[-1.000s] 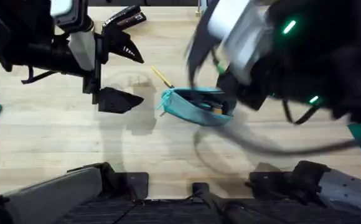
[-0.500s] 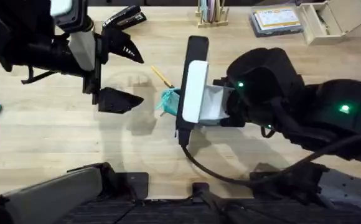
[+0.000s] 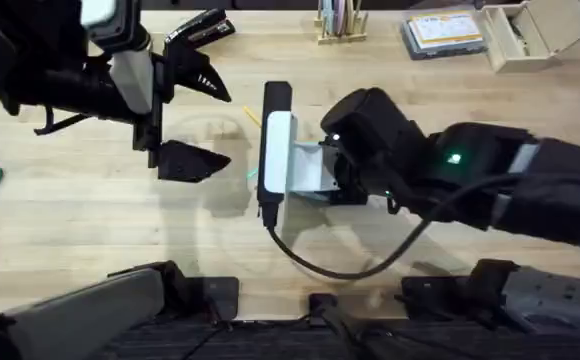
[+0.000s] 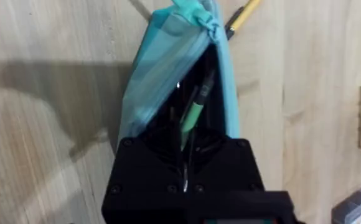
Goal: Unzip the bag, pick up the pens from the table one at a time and place them inside, then zip the bag closed.
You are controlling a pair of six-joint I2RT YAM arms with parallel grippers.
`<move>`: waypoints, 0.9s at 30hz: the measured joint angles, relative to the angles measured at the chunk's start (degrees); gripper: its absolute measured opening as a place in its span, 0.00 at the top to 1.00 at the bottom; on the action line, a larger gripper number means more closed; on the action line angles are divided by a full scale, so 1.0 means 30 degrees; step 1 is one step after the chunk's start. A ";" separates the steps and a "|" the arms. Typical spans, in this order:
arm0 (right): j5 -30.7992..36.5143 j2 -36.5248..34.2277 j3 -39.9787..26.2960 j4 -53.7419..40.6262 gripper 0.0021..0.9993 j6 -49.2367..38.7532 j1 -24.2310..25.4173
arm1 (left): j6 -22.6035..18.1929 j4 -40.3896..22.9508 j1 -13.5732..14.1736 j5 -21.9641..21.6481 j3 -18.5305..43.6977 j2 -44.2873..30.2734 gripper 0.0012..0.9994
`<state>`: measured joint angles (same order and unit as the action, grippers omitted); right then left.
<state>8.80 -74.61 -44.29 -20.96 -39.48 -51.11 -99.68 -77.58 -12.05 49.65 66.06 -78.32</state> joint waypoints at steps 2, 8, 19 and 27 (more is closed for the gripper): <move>-0.0030 -0.0372 0.0000 0.0044 0.97 0.0000 0.0000 | 0.0000 0.0000 0.0000 0.0000 0.0000 0.0000 0.01; -0.0161 -0.0975 0.0000 0.0126 0.77 0.0038 -0.0029 | 0.0000 0.0000 0.0000 0.0000 0.0000 0.0000 0.01; 0.0189 -0.0975 -0.0250 -0.0301 0.00 -0.0131 -0.0029 | 0.0000 0.0000 0.0000 0.0000 0.0000 0.0000 0.01; 0.0116 -0.0975 -0.1829 -0.2890 0.00 -0.0131 -0.0036 | 0.0000 0.0000 0.0000 0.0000 0.0000 0.0000 0.01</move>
<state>9.15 -77.54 -49.78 -29.63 -39.88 -51.22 -99.68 -77.58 -12.05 49.65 66.06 -78.32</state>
